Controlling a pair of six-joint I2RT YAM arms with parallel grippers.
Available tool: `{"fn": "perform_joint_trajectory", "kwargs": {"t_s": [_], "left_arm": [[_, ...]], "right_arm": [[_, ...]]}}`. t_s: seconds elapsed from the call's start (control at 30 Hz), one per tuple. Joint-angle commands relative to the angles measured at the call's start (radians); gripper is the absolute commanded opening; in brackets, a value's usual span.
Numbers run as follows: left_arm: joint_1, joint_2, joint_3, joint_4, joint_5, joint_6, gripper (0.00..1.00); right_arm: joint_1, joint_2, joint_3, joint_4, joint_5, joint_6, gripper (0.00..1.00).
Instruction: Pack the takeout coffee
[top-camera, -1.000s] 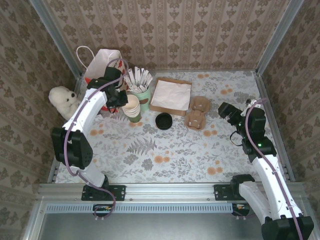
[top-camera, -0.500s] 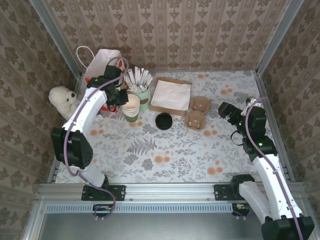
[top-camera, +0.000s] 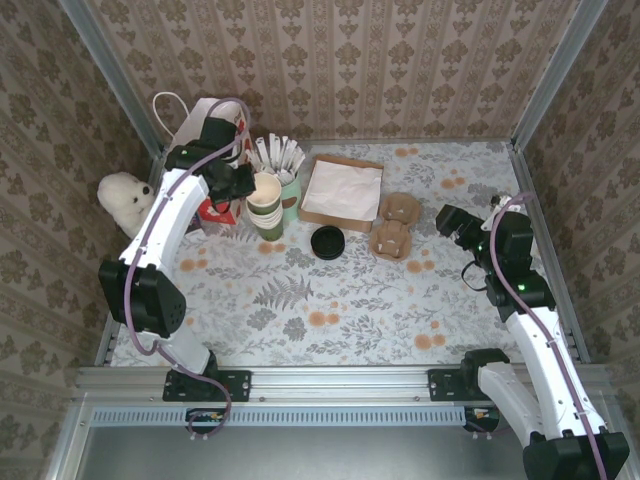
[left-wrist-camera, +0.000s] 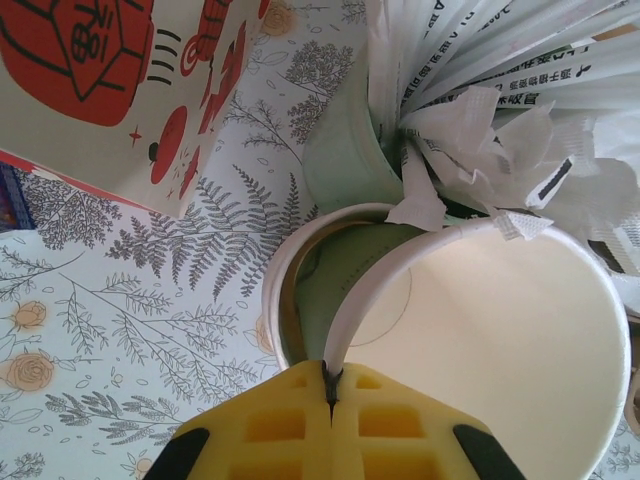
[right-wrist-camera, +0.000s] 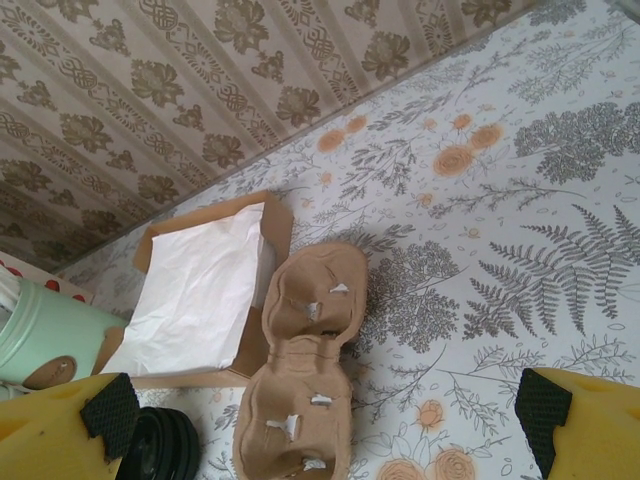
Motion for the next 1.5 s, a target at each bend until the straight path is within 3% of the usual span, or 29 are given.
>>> {"fn": "perform_joint_trajectory", "kwargs": {"t_s": [0.0, 0.2, 0.33, 0.53, 0.73, 0.97, 1.07, 1.2, 1.47], "left_arm": [[0.01, -0.034, 0.031, -0.016, 0.023, 0.01, 0.0], [0.029, -0.065, 0.073, -0.027, 0.046, 0.01, 0.0], [0.033, -0.16, 0.084, -0.003, -0.005, 0.025, 0.0], [0.04, -0.163, 0.23, -0.19, 0.002, 0.085, 0.0], [0.035, -0.186, 0.258, -0.303, 0.12, 0.129, 0.0], [0.012, -0.246, 0.162, -0.337, 0.205, 0.173, 0.0], [-0.021, -0.251, 0.122, -0.35, 0.225, 0.208, 0.0], [-0.087, -0.259, 0.054, -0.34, 0.167, 0.232, 0.0], [-0.235, -0.254, -0.13, -0.269, 0.077, 0.274, 0.0]], "right_arm": [[-0.002, 0.008, 0.038, -0.025, -0.012, -0.024, 1.0], [0.0, 0.048, 0.066, -0.032, -0.048, -0.019, 1.0], [0.003, 0.076, 0.085, -0.041, -0.101, -0.004, 1.0], [0.04, 0.13, 0.113, -0.026, -0.136, 0.015, 1.0], [0.142, 0.262, 0.238, -0.115, -0.135, -0.033, 1.0], [0.291, 0.478, 0.393, -0.18, -0.087, -0.078, 1.0], [0.335, 0.57, 0.455, -0.191, -0.089, -0.084, 1.0], [0.392, 0.686, 0.519, -0.208, -0.085, -0.082, 0.99], [0.48, 0.851, 0.561, -0.235, -0.068, -0.083, 0.88]]}}
